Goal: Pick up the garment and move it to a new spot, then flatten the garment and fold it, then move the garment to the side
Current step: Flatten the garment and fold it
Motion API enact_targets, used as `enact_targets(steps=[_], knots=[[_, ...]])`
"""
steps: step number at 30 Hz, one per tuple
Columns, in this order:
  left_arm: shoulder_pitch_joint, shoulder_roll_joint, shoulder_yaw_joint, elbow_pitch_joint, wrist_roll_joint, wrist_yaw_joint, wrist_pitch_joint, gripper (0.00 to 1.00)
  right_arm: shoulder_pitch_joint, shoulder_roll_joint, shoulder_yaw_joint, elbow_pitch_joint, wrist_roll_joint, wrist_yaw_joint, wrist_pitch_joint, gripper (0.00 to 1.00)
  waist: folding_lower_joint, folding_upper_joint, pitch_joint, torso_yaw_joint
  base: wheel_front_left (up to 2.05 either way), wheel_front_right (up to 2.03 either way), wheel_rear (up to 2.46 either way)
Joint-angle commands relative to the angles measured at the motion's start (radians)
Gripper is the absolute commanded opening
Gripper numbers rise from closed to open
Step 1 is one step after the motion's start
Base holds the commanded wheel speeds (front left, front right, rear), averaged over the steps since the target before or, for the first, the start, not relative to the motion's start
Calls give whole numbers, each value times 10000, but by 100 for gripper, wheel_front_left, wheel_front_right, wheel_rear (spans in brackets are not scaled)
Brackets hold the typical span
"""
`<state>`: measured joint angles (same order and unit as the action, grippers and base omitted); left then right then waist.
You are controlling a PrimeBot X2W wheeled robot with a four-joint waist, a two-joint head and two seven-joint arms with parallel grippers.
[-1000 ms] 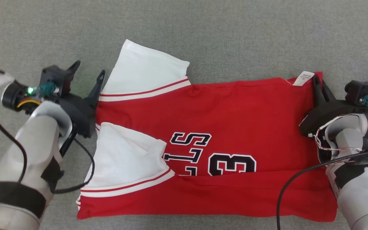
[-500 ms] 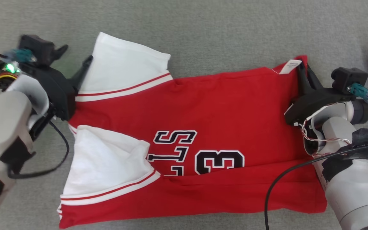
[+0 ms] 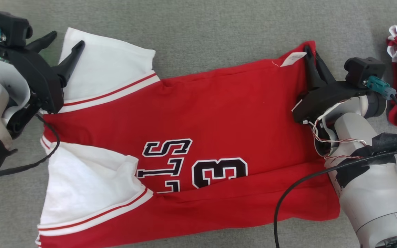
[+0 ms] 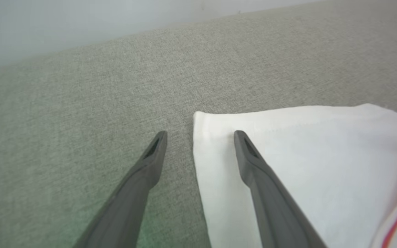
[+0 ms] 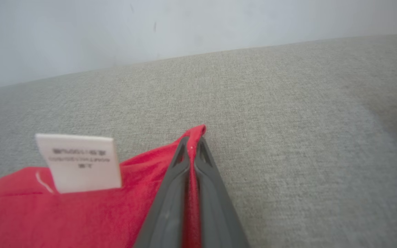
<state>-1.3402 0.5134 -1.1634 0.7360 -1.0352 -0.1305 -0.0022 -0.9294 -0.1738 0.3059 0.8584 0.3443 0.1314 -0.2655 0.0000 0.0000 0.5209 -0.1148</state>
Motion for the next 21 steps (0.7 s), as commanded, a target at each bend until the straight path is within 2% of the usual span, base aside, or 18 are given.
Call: enact_targets(steps=[1,4,5,6,7,8,15,21], knots=[[-157,73,-130,68,-166,8,-10,100,301,46,23,232,5,-15,32,0,0,0,130,-141,0,0,0],[-110,50,-400,191,-498,8,-20,100,302,75,35,166,1,-15,32,0,0,0,186,-212,0,0,0],[-125,51,-484,176,-584,6,-32,87,314,80,39,153,3,-15,32,0,0,0,199,-227,0,0,0],[-152,63,-567,92,-695,6,-84,69,327,89,35,140,6,-16,33,0,0,0,206,-240,0,0,0],[-166,81,-659,-14,-766,6,-159,29,347,87,37,132,8,-16,33,0,0,0,202,-246,0,0,0],[-169,99,-721,-87,-835,6,-245,0,385,72,16,121,9,-16,33,0,0,0,178,-234,0,0,0],[-260,131,-966,-506,-1159,8,-1291,0,681,-106,-112,49,48,-15,32,0,0,0,-224,45,0,0,0],[243,110,-1065,-1236,-1587,6,-2303,0,1225,-308,-87,-222,169,-15,27,0,0,0,-977,445,0,0,0]])
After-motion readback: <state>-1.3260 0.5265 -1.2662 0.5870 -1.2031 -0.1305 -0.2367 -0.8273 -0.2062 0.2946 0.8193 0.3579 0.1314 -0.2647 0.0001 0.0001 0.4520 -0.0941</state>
